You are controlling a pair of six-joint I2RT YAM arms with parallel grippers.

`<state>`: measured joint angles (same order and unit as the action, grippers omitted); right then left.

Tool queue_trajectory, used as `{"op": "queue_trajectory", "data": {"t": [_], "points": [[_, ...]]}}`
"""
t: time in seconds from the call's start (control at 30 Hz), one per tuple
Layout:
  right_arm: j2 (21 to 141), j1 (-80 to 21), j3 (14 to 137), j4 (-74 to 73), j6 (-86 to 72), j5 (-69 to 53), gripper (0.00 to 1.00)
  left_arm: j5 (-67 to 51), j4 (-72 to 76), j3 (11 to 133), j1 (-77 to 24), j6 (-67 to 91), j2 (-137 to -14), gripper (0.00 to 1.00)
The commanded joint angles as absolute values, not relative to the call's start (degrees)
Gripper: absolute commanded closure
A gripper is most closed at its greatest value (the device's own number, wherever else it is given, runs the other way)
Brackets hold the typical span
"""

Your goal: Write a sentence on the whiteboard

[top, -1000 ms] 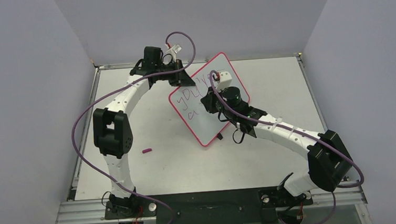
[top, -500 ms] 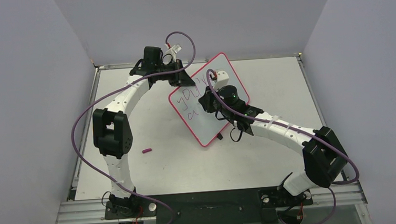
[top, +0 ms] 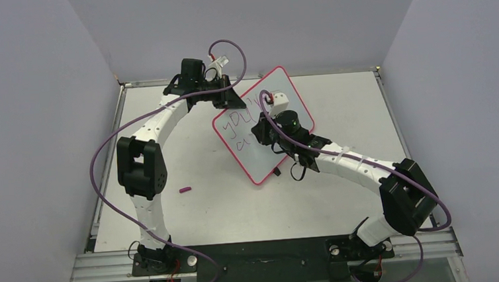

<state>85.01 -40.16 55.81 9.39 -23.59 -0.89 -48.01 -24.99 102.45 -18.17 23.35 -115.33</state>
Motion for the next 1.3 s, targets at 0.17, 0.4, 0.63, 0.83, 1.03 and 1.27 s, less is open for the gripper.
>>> {"op": "queue_trajectory", "data": {"t": [0.17, 0.4, 0.63, 0.83, 1.03, 1.27], "points": [[84.82, -40.09, 53.69, 11.43, -23.99, -1.04, 1.0, -51.96, -21.72, 103.03, -18.55, 24.9, -110.43, 1.0], [83.98, -40.1, 52.36, 11.34, -24.14, -1.16, 1.0, -52.02, -21.23, 102.92, -18.61, 25.21, -110.47, 1.0], [84.04, -40.1, 52.98, 11.02, -23.9, -1.36, 1.0, -52.09, -21.1, 102.92, -18.63, 25.28, -110.54, 1.0], [84.59, -40.12, 55.25, 9.63, -23.29, -1.02, 1.0, -52.17, -21.09, 102.92, -18.79, 25.28, -110.5, 1.0], [85.65, -40.04, 58.68, 7.94, -22.46, -0.24, 1.0, -52.16, -20.96, 102.76, -18.81, 25.32, -110.4, 1.0], [87.13, -39.96, 61.17, 6.87, -22.39, -0.18, 1.0, -52.07, -20.9, 102.5, -18.81, 25.25, -110.18, 1.0]]}}
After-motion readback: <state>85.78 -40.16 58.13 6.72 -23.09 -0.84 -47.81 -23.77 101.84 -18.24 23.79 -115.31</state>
